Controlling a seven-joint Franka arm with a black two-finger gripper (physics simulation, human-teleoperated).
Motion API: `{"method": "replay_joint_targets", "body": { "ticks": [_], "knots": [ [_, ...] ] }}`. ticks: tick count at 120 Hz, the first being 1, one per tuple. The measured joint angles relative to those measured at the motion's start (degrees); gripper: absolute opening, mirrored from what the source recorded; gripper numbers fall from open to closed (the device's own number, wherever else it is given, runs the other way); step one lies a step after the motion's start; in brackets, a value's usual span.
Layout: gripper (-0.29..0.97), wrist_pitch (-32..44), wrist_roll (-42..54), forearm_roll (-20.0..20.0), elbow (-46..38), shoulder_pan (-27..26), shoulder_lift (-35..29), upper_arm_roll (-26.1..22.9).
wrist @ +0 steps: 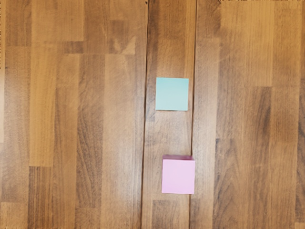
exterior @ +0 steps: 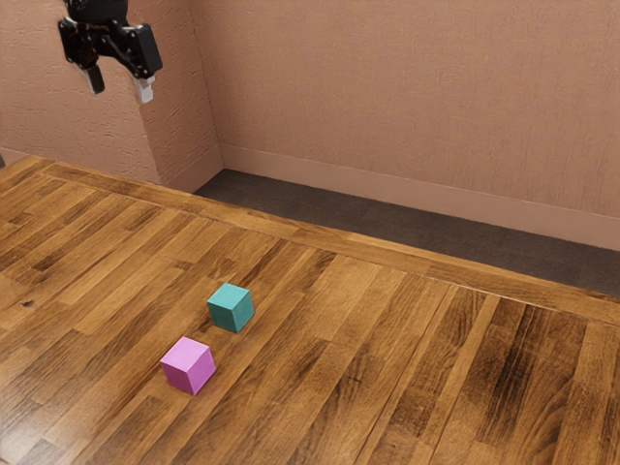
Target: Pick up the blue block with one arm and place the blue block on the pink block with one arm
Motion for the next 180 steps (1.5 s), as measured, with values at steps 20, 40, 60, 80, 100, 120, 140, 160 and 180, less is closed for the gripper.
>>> {"method": "replay_joint_targets", "body": {
  "ticks": [20, 40, 60, 80, 100, 120, 140, 160, 180],
  "knots": [
    [0.68, 0.9, -2.0, 0.2, -2.9, 0.8, -1.6, 0.2],
    [0.68, 10.8, 2.0, 1.3, -33.1, 1.2, -18.4, -0.4],
    [0.68, 16.2, 10.0, 3.4, -41.3, 0.9, -19.9, -0.6],
    [0.68, 26.7, 25.8, 4.4, -42.9, 0.5, -11.7, -3.2],
    [0.68, 38.4, 40.8, -1.2, -42.8, 3.8, -1.4, -3.6],
    [0.68, 46.0, 52.8, -3.5, -40.4, 3.9, 6.5, -4.8],
    [0.68, 49.9, 62.7, -4.1, -36.8, 4.5, 11.9, -6.8],
    [0.68, 51.8, 70.4, -4.4, -36.8, 5.5, 16.0, -7.0],
    [0.68, 52.7, 76.3, -4.4, -37.5, 6.7, 18.1, -7.3]
  ]
}}
